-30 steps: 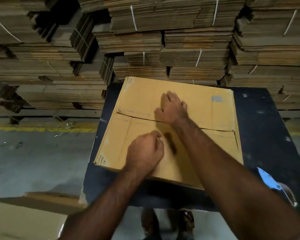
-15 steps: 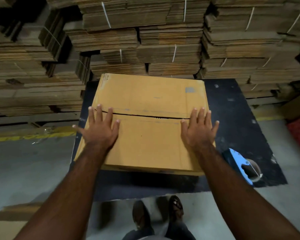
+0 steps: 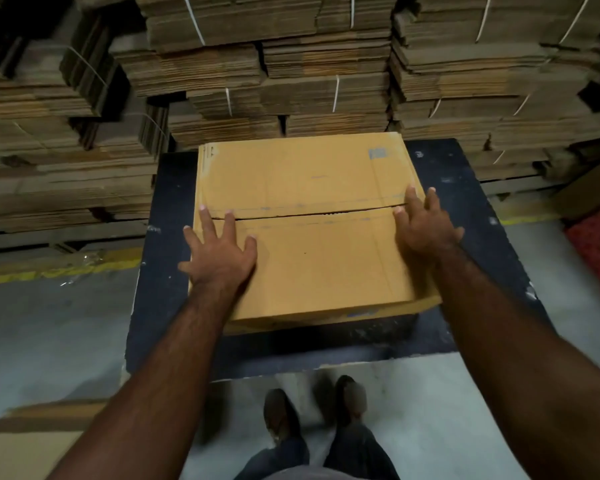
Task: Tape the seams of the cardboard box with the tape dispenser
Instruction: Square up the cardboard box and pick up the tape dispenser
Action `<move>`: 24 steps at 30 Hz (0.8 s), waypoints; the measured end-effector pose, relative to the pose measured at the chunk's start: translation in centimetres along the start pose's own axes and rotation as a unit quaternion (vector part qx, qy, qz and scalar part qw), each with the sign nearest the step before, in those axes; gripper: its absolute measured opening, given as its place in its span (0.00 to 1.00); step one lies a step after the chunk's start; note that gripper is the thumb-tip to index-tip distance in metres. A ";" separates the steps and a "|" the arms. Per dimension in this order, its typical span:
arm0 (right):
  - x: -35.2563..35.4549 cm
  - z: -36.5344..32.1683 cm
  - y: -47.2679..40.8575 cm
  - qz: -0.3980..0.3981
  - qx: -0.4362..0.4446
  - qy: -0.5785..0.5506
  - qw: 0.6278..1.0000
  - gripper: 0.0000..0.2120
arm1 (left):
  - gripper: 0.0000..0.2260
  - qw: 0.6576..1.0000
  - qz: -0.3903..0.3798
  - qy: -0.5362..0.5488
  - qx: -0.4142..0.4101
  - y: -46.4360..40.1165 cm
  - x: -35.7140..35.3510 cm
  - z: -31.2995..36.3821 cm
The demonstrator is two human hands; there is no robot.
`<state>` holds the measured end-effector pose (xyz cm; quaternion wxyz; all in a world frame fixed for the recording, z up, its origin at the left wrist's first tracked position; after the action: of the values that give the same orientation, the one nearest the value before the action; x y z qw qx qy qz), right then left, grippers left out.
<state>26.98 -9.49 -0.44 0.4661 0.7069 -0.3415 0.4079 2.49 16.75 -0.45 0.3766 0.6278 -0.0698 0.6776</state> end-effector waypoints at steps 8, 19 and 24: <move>-0.4 4.8 5.2 0.182 -0.027 -0.118 0.976 0.25 | 0.39 0.973 0.043 -0.081 -0.214 5.0 -2.3 6.6; -3.4 19.8 9.0 0.039 -0.030 -0.110 0.993 0.14 | 0.30 0.915 0.060 -0.127 -0.378 11.9 -10.9 21.5; -6.9 21.1 8.9 -0.011 0.087 -0.123 0.989 0.21 | 0.29 0.913 0.098 -0.157 -0.363 12.1 -11.9 22.0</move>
<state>21.76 -31.48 -8.12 0.3620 0.7933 -0.3519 0.3404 12.02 -9.33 -2.23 0.4942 0.5360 -0.4308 0.5319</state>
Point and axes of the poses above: each hand's wrist, its own y-axis away from the middle knuckle, its own x-axis out of the back of the hand, z = x × y, the point moved 2 cm from there along -y, towards the middle knuckle, and after that the axes turned 8 degrees about -z, right-handed, at the moved point
